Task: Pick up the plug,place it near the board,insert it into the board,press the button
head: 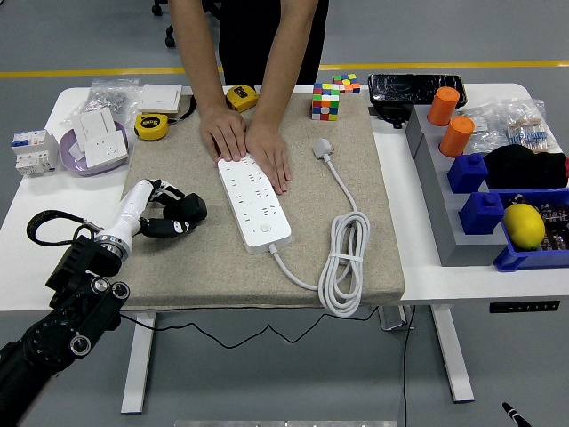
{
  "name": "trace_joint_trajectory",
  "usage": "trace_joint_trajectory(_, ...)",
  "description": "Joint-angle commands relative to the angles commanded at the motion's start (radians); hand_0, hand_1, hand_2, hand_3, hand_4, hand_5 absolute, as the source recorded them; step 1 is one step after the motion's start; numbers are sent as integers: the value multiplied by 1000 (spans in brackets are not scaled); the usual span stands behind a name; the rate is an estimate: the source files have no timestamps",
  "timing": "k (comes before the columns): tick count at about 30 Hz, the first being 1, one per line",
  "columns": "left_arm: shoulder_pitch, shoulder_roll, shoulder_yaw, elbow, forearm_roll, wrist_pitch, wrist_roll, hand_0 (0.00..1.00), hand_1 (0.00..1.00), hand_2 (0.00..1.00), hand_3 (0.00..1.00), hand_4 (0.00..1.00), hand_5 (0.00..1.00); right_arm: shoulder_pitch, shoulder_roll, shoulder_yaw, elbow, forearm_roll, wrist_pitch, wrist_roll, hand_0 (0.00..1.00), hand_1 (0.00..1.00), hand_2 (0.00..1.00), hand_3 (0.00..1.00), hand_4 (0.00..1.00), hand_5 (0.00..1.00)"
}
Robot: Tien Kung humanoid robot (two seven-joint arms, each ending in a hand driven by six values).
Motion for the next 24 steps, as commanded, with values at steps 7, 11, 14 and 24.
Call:
trace_joint_trajectory(7,-9,4,16,-1,1,4,5,517,353,376,443,817,28,-1,0,7,0,-4,0,-2,819,742,741,774,998,998)
trace_joint_trajectory(11,-16,6,24,-7,-3,0,9,509,344,370,436,772,7,-1,0,6,0,-2,0,-2,821,742,741,774,998,998)
trace_joint_trajectory(14,-25,11,40,-16,-8,-3,12,509,344,370,436,772,7,-1,1,3,0,1,0,-2,821,742,741,774,998,998)
trace_joint_trajectory(24,-92,28,134,-41,-29,-1,21,520,367,367,437,766,2,3,1,-6,0,9,0,-2,820,742,741,775,998,998)
